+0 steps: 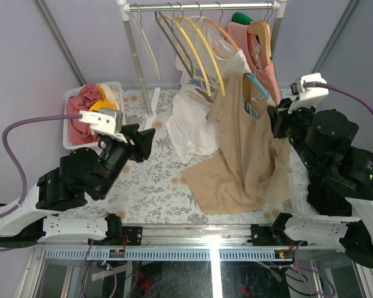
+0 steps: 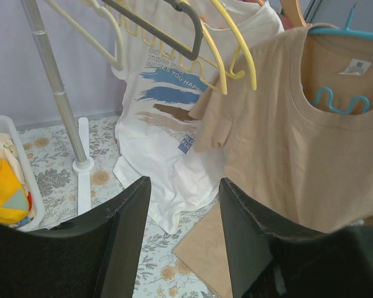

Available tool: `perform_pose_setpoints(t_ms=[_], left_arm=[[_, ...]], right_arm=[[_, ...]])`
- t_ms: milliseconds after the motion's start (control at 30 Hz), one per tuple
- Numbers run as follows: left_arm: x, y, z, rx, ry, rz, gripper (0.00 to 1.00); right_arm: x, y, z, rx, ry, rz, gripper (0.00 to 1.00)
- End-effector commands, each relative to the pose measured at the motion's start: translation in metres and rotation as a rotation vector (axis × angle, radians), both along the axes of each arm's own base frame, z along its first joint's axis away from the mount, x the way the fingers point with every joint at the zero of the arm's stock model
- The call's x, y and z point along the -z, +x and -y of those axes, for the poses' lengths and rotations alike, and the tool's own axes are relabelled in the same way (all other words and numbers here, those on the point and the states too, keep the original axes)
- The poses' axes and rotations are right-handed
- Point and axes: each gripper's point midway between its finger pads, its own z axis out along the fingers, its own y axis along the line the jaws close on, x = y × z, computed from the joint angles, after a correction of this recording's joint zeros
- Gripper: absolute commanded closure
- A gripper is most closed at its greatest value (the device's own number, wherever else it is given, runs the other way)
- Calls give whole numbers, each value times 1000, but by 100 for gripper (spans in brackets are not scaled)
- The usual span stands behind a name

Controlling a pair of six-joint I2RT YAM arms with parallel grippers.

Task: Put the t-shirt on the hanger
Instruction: Place the hanger at the clothesline.

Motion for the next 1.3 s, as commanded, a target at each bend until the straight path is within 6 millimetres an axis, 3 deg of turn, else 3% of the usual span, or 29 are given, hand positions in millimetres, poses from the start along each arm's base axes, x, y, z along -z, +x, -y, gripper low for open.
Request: perform_pose_setpoints(t_ms=[0, 67, 200, 467, 667, 800, 967, 1267], left_arm=[[-14, 0, -8, -18, -35, 8, 53], [-14, 0, -10, -21, -38, 9, 53], [-17, 0, -11, -21, -35, 11, 53], [-18, 0, -11, -19, -31, 7, 53], [-17, 0, -13, -23, -34, 4, 54], [-16, -1, -13, -22, -30, -2, 54], [-18, -1, -17, -26, -34, -2, 55], [-15, 0, -14, -28, -23, -4, 55]], right_arm=[[-69, 8, -9, -14, 143, 183, 100], [-77, 8, -24, -79, 162, 194, 100], [-89, 20, -35, -69, 166, 225, 100], [-136, 44, -65, -96, 173, 313, 100], [-136, 80, -77, -134, 251, 299, 100], [-119, 113, -69, -90, 276, 284, 100], [-104, 138, -41, 33, 220, 295, 100], [-106, 141, 29, 263, 140, 341, 100]])
